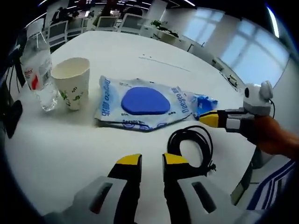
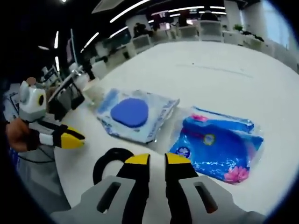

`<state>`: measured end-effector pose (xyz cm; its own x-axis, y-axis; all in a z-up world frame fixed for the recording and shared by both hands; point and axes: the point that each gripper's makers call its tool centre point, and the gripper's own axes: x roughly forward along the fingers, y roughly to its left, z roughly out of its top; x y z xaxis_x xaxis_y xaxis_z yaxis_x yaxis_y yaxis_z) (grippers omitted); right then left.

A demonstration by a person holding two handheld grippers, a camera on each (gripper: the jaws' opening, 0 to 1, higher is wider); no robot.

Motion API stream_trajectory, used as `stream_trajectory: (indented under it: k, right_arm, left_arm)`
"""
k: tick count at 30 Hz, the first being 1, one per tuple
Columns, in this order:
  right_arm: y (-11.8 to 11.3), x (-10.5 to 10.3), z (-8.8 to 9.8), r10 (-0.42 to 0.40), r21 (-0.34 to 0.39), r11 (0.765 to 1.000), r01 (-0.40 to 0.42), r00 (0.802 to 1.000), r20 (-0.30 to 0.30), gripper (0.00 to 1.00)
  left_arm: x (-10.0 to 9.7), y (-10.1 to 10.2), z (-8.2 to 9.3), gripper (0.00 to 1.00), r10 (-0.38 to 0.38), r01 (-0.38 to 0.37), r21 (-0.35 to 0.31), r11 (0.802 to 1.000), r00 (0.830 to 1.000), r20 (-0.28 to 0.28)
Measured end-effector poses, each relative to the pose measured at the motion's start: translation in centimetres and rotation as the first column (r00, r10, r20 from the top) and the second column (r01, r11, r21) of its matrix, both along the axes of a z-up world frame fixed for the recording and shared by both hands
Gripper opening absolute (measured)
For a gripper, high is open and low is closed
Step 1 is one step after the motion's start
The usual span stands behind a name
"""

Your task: Arrange the tabletop items into an orderly group along one side of the table until the central work area is clear of visible clutter.

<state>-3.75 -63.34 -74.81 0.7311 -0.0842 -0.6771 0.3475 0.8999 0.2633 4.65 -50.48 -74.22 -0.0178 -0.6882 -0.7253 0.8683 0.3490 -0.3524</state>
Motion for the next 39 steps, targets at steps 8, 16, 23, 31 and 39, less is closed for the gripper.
stream_trajectory:
  k: [8,16,23,31,39]
  right_arm:
    - [1.3,-1.4,0.1,0.015,0.014,1.000,-0.015,1.000,0.006,0.13]
    - [2.1,-1.2,0.6,0.016,0.039,0.999,-0.017,0.999,0.041,0.19]
    - [3.6,-1.3,-0.5,0.081,0.020,0.997,-0.081,0.997,-0.018,0.21]
    - [4.1,-1.6,-1.4,0.095,0.005,0.995,-0.095,0.994,-0.058,0.07]
    - [3.4,-1.9,-0.8,0.046,0.004,0.999,-0.046,0.998,-0.031,0.01]
  left_arm:
    - [-2.1,-0.6,-0.6,0.19,-0.045,0.045,0.002,0.999,0.998,-0.035]
    - [-3.5,-1.1,-0.9,0.22,-0.064,0.065,0.003,0.998,0.995,-0.072]
    - [-4.0,-1.5,-1.3,0.20,-0.075,0.076,0.015,0.997,0.995,-0.065]
    - [-4.7,-1.3,-2.3,0.09,-0.113,0.116,0.059,0.992,0.992,-0.051]
    - [-5.4,-2.3,-2.2,0.02,-0.114,0.118,0.055,0.991,0.991,-0.072]
